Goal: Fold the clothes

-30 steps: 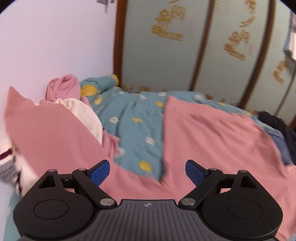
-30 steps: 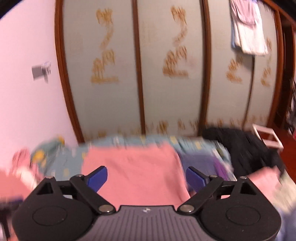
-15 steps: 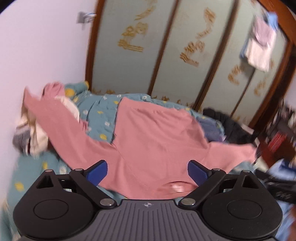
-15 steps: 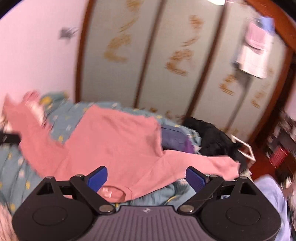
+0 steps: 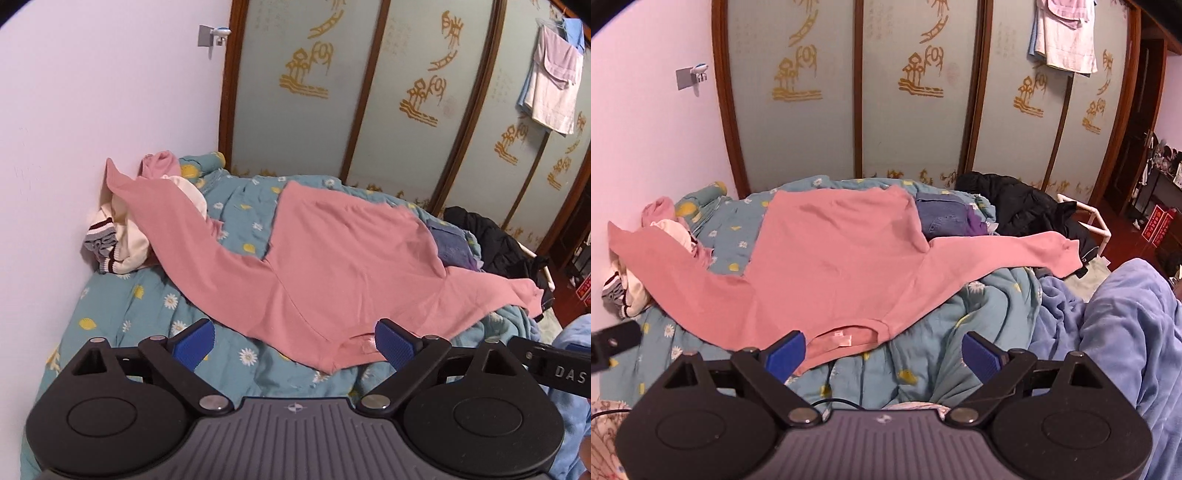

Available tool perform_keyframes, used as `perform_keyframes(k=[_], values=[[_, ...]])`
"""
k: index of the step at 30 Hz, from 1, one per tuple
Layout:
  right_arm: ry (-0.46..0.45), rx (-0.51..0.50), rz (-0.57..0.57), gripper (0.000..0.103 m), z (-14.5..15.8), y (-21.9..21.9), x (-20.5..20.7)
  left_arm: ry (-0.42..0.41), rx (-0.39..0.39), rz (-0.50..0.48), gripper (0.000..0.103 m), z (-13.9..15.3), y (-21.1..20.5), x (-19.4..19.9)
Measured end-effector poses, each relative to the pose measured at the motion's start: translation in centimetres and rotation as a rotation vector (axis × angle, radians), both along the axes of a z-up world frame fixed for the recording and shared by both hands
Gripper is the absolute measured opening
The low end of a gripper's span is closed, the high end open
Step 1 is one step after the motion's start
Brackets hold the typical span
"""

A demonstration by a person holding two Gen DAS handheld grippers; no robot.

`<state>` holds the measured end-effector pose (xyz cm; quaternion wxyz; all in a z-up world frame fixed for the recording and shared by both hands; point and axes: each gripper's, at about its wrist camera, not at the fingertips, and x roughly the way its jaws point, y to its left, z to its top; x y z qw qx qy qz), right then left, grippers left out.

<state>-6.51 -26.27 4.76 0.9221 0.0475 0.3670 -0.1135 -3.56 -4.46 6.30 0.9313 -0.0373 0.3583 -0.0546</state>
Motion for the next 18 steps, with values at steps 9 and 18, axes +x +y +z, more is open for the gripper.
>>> perform_keyframes(k=[9,18], values=[[0.004,-0.025,-0.001,0.092,-0.2,1.4,-1.0,-0.012,0.028,0.009,0.095,0.4,-0.6,-0.7],[0.021,-0.020,0.009,0.092,-0.9,1.6,-0.2,0.016,0.039,0.016,0.095,-0.4,-0.7,0.5]])
